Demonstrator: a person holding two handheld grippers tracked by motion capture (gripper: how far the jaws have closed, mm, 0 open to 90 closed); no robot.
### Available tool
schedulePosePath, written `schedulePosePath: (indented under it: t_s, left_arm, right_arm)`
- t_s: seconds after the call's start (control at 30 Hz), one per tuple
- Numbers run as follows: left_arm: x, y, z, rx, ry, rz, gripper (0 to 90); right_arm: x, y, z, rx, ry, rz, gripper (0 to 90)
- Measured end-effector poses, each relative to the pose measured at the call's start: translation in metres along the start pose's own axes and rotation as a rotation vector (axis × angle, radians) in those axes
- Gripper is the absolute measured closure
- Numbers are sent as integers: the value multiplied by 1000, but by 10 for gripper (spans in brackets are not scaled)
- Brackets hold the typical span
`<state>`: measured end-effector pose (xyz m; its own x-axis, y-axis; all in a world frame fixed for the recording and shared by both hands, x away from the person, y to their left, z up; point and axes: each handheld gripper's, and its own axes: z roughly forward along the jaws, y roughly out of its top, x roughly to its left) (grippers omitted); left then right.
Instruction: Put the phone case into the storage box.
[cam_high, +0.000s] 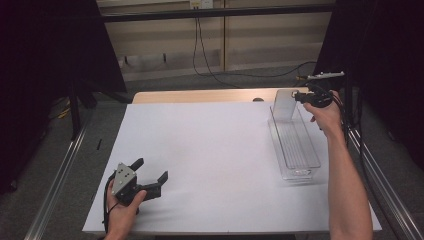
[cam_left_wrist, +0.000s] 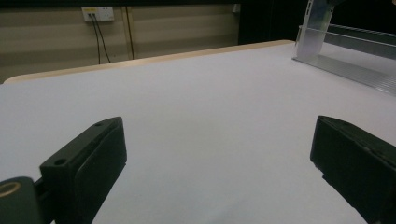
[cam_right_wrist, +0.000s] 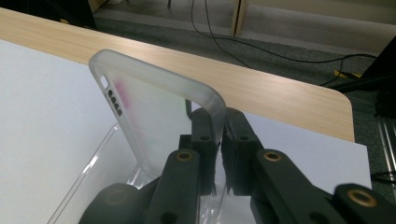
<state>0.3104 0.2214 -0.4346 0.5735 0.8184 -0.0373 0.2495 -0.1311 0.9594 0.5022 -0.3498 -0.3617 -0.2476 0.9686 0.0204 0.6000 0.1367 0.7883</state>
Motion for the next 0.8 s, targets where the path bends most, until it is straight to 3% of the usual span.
schedulePosePath:
  t_s: [0.8]
  left_arm:
    - [0, 0, 0, 6, -6, 6, 39]
  right_arm:
    - [-2, 0, 2, -16, 1, 25, 820]
